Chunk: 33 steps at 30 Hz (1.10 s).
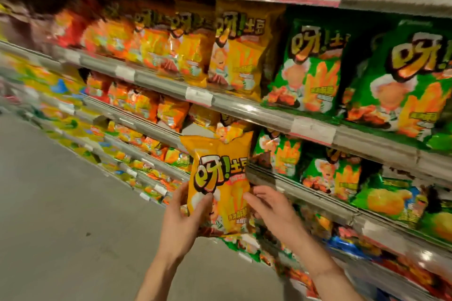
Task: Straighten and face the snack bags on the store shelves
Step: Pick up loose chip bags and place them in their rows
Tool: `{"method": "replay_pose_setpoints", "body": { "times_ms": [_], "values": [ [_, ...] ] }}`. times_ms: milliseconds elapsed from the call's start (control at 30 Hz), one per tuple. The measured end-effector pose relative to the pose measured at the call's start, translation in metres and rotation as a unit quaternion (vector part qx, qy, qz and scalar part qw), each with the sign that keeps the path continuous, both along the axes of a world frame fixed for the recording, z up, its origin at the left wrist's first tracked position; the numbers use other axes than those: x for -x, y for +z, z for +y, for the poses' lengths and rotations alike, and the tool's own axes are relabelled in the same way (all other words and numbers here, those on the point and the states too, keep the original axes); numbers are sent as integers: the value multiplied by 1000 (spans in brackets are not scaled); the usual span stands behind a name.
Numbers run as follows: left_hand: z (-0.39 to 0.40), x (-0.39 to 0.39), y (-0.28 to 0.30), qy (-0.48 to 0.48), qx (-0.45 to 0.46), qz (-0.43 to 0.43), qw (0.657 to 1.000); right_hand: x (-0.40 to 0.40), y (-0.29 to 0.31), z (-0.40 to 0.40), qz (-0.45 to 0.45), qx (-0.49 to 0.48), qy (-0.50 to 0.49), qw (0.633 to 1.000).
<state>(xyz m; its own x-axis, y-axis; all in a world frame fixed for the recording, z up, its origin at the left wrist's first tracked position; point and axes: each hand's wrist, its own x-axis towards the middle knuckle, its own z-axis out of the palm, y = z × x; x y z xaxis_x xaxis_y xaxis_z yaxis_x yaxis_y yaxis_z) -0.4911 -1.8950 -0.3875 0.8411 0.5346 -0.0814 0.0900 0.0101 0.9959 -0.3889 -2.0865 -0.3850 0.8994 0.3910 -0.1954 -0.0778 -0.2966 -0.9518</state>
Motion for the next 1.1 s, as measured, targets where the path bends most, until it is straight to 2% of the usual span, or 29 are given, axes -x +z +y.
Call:
{"method": "replay_pose_setpoints", "body": {
  "times_ms": [133, 267, 433, 533, 633, 733, 833, 933, 1067, 1100],
  "values": [
    [58, -19, 0, 21, -18, 18, 999, -33, -2, 60, 7, 17, 58, 998],
    [122, -41, 10, 44, -102, 27, 993, -63, 4, 128, -5, 24, 103, 994],
    [203, -64, 23, 54, -195, 92, 975, -94, 4, 208, -34, 62, 135, 988],
    [241, -75, 26, 45, -212, 119, 969, -104, 3, 246, -51, 83, 168, 981],
    [267, -81, 22, 52, -210, 132, 967, -112, -1, 273, -66, 104, 154, 980],
    [292, -92, 15, 50, -190, 131, 972, -120, -1, 295, -142, 173, 156, 962],
    [313, -110, 10, 20, -185, 117, 975, -128, -3, 310, -179, 163, 136, 961],
    [334, -130, 10, -24, -181, 101, 978, -135, -11, 322, -170, 180, 105, 963],
    [357, -159, 15, -110, -207, 77, 969, -131, -12, 335, -126, 204, -2, 971],
    [360, -165, 18, -130, -207, 67, 967, -130, -14, 336, -143, 194, -23, 970]
  ]
}}
